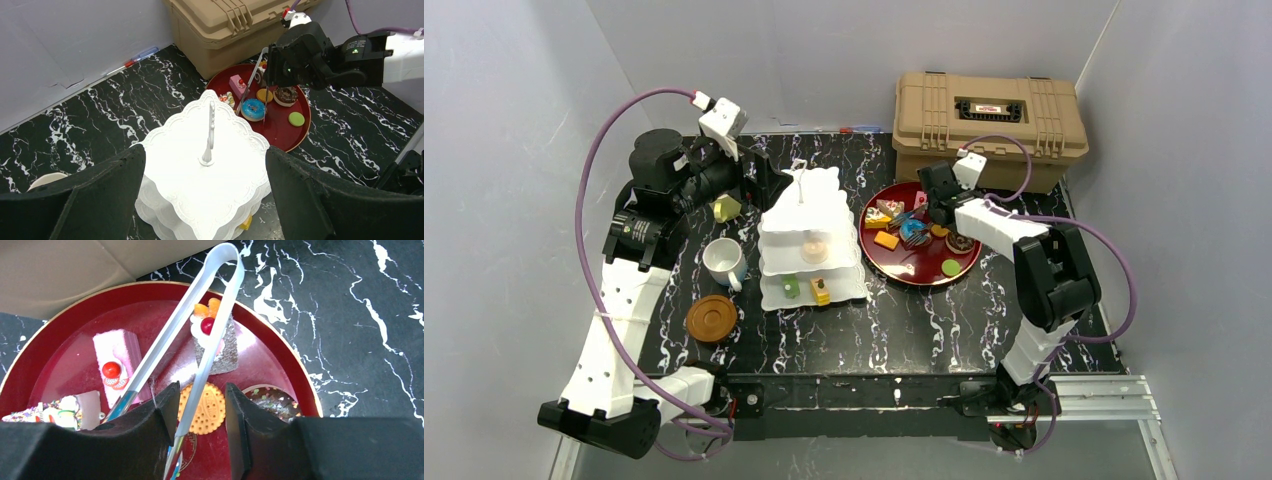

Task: Serve the afternoon tea
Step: Pick up the clamp from the tray.

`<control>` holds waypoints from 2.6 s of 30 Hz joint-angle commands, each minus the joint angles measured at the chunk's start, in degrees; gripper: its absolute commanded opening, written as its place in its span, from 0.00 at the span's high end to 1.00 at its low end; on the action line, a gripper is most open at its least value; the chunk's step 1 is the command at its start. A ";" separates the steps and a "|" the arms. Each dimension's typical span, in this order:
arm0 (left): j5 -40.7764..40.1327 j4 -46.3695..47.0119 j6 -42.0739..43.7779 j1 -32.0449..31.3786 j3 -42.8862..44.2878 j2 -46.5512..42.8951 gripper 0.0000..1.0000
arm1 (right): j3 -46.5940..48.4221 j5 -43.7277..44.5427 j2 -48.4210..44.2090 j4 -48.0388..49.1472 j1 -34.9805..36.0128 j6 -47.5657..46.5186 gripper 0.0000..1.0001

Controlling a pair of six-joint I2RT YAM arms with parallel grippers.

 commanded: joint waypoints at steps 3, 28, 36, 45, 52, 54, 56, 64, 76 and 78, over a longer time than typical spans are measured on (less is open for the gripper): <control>0.74 -0.83 1.04 0.39 0.19 -0.94 0.13 | 2.14 0.16 2.03 0.74 0.89 2.05 0.57; 2.77 -0.61 0.31 0.35 0.72 -0.80 0.14 | -1.63 2.78 -12.90 5.12 5.24 -3.07 0.99; 18.36 -2.09 -0.49 0.18 1.73 0.59 0.10 | -14.60 -16.72 -34.77 30.72 10.09 -22.37 0.99; 30.78 1.65 -8.52 -5.28 3.01 3.74 0.02 | -10.74 -39.02 -44.53 38.02 10.12 -27.48 0.99; 23.96 6.01 -10.99 -15.25 4.63 7.84 0.02 | -6.75 -40.55 -42.63 42.70 11.89 -25.80 0.99; 20.75 7.32 -10.46 -17.70 4.21 8.37 0.02 | -5.90 -39.81 -41.62 43.54 12.93 -26.13 0.99; 17.59 8.92 -9.26 -19.89 3.42 8.81 0.02 | -5.50 -39.32 -40.67 45.32 14.12 -26.26 0.99; 28.59 21.74 -13.72 -20.09 -0.08 7.89 0.08 | -8.48 -40.95 -40.54 58.31 15.40 -16.65 0.99; 38.92 25.20 -22.00 -20.04 1.95 7.35 0.63 | -9.95 -46.41 -39.54 66.07 17.04 -8.17 0.99; 39.00 25.40 -22.00 -20.04 1.69 7.19 0.77 | -8.99 -47.66 -38.30 65.94 17.60 -7.58 0.99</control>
